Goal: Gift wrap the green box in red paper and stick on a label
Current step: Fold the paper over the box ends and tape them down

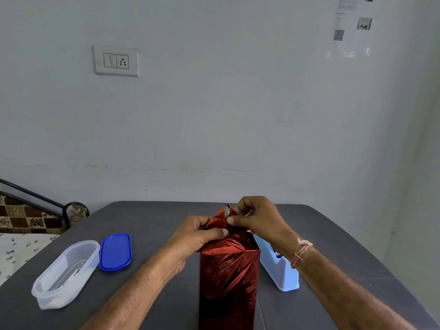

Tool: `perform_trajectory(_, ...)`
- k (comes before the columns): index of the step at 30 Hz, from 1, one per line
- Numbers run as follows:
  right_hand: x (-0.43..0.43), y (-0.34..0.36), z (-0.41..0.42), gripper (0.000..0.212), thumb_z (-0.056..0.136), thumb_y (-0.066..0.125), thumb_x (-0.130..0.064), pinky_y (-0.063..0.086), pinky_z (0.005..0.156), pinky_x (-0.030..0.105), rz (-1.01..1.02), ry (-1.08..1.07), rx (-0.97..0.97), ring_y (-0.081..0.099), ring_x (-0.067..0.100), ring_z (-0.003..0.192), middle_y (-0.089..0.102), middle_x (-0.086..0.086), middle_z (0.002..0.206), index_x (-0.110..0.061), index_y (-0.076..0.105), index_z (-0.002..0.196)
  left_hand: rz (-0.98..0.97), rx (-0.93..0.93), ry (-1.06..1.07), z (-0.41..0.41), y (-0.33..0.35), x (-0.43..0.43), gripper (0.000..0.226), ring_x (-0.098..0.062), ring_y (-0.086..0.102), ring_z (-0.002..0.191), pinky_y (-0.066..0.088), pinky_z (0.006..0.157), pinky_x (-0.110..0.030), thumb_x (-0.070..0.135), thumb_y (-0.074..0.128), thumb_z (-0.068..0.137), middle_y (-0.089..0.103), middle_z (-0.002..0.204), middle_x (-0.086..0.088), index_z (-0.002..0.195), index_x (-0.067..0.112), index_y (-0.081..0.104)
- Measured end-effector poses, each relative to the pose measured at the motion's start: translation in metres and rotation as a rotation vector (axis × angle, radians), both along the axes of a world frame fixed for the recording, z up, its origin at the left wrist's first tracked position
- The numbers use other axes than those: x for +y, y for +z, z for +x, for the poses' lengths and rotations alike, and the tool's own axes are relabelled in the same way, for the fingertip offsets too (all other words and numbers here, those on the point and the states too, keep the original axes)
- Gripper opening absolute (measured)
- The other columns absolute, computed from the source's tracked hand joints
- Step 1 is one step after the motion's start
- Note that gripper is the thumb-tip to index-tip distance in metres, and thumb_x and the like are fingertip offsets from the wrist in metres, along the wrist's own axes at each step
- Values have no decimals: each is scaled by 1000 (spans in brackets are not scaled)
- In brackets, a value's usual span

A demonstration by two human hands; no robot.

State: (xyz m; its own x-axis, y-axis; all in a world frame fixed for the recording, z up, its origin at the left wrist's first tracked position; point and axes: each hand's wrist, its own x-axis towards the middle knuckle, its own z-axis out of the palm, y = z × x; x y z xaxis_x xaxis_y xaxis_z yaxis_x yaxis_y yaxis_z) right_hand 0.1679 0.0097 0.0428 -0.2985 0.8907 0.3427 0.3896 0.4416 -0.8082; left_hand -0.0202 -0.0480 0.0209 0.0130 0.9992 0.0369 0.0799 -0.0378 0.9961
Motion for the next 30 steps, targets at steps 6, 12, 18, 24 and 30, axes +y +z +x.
perform_trajectory(6,-5,8,-2,19,79,88,-12,52,54,21,-88,1,48,66,13,57,74,15,79,-4,71,85,7,8,-22,-1,1,-1,24,-18,78,89,57,71,-19,14,83,84,80,98,-8,107,11,78)
perform_trajectory(12,-8,11,-3,15,82,84,-4,61,62,25,-191,39,137,72,18,62,75,12,71,-2,69,82,38,11,-32,1,2,-1,25,-18,78,89,56,71,-17,20,84,82,80,97,-8,104,9,78)
perform_trajectory(18,-10,12,-6,14,83,81,2,63,68,30,-218,67,183,75,27,72,76,22,86,1,67,84,23,-3,-5,3,0,3,23,-21,78,87,59,72,-21,12,85,81,80,96,-12,103,7,78)
perform_trajectory(24,-15,13,-3,14,85,82,-5,60,65,31,-132,81,136,73,25,70,77,18,84,0,69,88,10,11,11,4,0,2,22,-16,76,77,55,63,-18,9,83,82,80,93,-12,103,5,78)
perform_trajectory(30,-25,15,-2,11,84,83,-8,51,57,22,31,51,69,68,11,60,75,10,79,-6,72,83,15,30,12,4,0,3,24,-19,77,82,56,66,-18,9,83,82,80,95,-12,105,7,79)
